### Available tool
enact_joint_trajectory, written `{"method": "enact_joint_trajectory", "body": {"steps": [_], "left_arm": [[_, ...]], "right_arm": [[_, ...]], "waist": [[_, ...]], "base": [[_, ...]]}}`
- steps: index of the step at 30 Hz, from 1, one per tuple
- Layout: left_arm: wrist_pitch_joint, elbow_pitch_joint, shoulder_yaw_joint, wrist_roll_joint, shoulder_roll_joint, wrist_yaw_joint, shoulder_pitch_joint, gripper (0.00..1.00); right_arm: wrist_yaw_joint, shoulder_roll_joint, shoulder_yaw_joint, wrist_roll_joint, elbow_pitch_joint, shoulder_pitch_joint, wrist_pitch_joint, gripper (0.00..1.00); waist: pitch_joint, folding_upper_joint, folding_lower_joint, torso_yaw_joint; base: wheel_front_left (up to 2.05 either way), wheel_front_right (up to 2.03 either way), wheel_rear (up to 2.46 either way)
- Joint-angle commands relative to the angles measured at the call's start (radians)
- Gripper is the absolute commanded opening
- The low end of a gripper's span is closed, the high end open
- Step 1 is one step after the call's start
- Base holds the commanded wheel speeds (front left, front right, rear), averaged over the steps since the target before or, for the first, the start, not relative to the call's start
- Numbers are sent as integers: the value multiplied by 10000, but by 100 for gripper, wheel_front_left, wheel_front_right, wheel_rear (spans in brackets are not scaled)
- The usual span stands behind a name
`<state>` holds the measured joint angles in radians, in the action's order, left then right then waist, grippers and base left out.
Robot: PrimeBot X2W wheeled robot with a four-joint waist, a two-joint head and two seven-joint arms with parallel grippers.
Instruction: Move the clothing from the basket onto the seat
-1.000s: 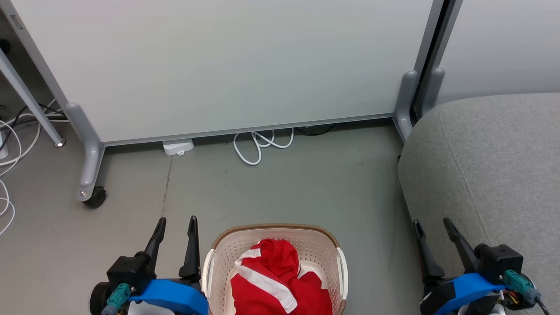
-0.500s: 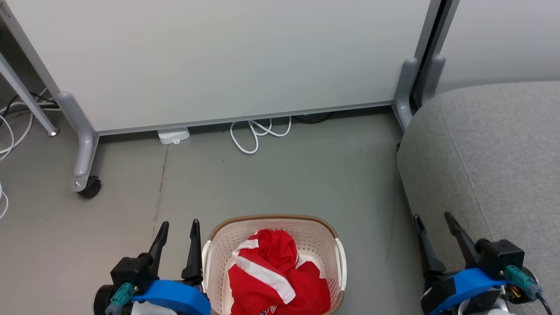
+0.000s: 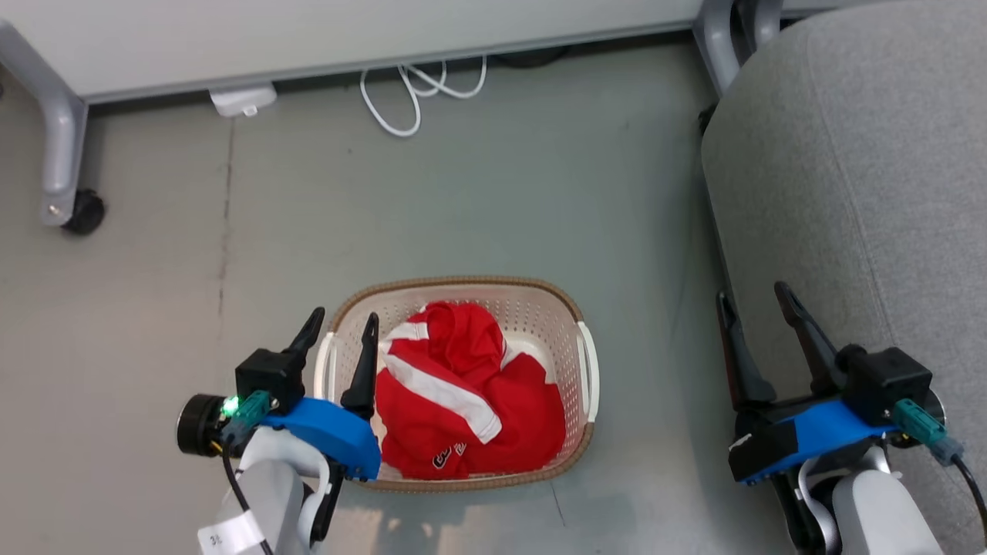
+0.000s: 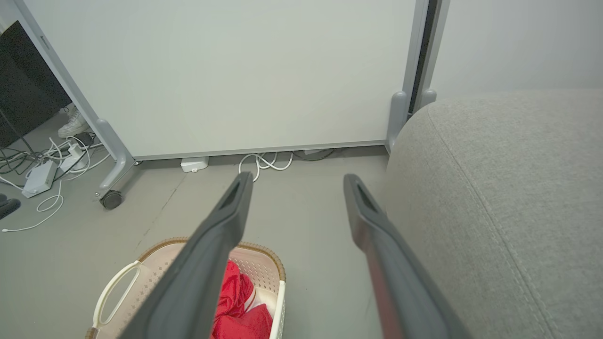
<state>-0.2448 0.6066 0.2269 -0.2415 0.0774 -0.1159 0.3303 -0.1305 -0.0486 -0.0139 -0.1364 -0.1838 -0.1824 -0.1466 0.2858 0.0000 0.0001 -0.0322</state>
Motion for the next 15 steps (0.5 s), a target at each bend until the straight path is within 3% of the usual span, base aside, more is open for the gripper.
{"method": "enact_joint_trajectory", "body": {"steps": [1,11,15], "left_arm": [[50,226,151,127,156,-66,454,100],[374,1692,1636,823,913,-150,2485,100],[616,2191,2768,955,1349,-144,3078,100]], "right_arm": [[-3,-33,-74,-12,66,-279,-67,100],[-4,-27,-754,-496,-103,-1448,-555,100],[-3,-26,-990,-727,-295,-1767,-787,100]], "waist": [[1141,0,-1,-310],[3196,0,-1,-1241],[3779,0,-1,-1667]], "base": [[0,0,0],[0,0,0],[0,0,0]]}}
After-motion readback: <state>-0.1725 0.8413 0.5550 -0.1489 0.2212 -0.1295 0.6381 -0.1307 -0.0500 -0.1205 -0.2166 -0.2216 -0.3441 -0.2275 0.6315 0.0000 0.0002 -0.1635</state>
